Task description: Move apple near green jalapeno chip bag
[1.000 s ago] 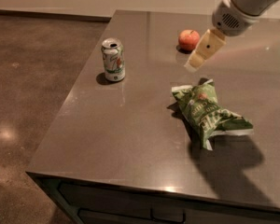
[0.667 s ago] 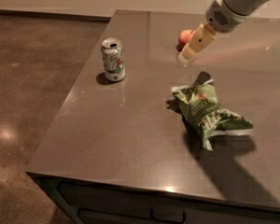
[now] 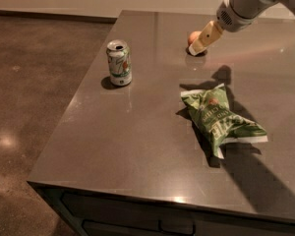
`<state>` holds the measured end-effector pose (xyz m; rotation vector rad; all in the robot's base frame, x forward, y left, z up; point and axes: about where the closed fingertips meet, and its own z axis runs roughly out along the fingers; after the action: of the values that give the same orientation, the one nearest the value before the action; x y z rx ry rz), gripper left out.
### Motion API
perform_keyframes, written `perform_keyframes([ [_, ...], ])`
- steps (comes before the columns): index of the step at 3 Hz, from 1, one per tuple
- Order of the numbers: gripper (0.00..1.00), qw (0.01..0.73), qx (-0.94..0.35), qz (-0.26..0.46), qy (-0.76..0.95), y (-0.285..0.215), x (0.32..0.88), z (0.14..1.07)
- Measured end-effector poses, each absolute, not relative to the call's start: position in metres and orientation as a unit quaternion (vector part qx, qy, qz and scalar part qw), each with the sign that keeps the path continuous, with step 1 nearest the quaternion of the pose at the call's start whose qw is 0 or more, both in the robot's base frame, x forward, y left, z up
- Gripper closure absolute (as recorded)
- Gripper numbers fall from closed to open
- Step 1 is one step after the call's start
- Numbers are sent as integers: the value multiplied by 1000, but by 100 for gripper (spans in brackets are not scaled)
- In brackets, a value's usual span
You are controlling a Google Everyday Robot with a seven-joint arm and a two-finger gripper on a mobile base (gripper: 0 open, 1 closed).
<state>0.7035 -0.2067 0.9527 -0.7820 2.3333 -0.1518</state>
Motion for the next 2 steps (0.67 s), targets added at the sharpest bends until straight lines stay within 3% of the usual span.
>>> perform_keyframes([
  [2,0,337,-238,-75,908,-243,767,932],
])
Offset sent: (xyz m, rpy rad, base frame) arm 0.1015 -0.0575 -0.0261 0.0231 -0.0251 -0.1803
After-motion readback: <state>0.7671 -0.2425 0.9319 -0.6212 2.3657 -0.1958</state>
